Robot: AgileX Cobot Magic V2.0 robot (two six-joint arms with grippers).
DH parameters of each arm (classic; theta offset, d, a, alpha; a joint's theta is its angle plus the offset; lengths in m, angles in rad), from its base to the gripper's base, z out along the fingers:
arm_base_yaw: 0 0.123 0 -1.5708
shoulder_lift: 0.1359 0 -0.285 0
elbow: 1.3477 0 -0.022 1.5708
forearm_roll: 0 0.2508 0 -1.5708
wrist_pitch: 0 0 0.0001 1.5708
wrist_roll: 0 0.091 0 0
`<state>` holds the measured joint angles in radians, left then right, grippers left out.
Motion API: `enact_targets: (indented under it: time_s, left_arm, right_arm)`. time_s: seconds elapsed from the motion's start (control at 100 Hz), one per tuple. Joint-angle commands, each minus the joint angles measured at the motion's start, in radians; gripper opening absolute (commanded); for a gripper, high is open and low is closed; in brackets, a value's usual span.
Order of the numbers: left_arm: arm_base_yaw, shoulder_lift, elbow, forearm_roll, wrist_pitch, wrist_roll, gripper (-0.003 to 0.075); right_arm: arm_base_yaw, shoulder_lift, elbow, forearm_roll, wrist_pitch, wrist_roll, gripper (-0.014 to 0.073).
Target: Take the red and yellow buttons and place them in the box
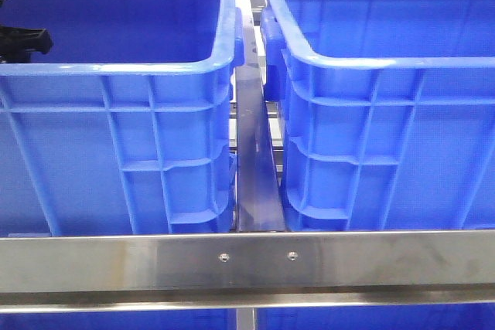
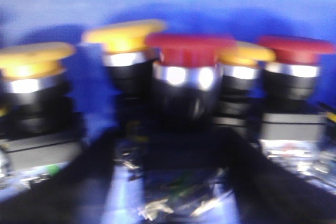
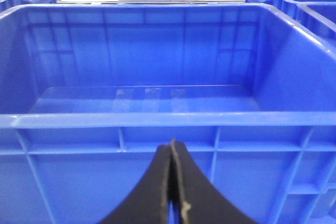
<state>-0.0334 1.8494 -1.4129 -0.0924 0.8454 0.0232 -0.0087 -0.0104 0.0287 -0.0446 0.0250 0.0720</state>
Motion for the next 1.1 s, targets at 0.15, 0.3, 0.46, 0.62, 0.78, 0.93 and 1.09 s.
enact_targets:
  time_s: [0.15, 0.3, 0.46, 0.62, 0.78, 0.93, 1.09]
  left_arm:
    - [-0.006, -0.051, -0.030, -0.024, -0.045, -0.002, 0.0133]
    - [-0.006, -0.091, -0.030, -0.024, -0.045, -0.002, 0.0133]
    - [-0.010, -0.176, -0.030, -0.032, -0.043, 0.019, 0.0133]
    - [-0.042, -0.269, -0.030, -0.110, -0.012, 0.152, 0.0133]
    - [-0.097, -0.342, -0.030, -0.209, 0.014, 0.273, 0.0133]
    - [-0.161, -0.376, -0.030, -0.391, 0.063, 0.450, 0.0133]
    - [-0.244, -0.379, -0.030, -0.610, 0.103, 0.614, 0.0133]
  right_arm:
    - [-0.002, -0.024, -0.016, 0.003, -0.075, -0.008, -0.0069]
    - [-0.002, -0.024, -0.016, 0.003, -0.075, -0.008, -0.0069]
    - [-0.002, -0.024, -0.016, 0.003, -0.075, -0.008, -0.0069]
    - [-0.002, -0.024, -0.016, 0.003, -0.075, -0.008, -0.0069]
    - [-0.002, -0.024, -0.016, 0.003, -0.075, -0.008, -0.0069]
    - [-0.002, -0.024, -0.016, 0.003, -0.075, -0.008, -0.0069]
    - [-0.002, -0.024, -0.016, 0.003, -0.075, -0.008, -0.0069]
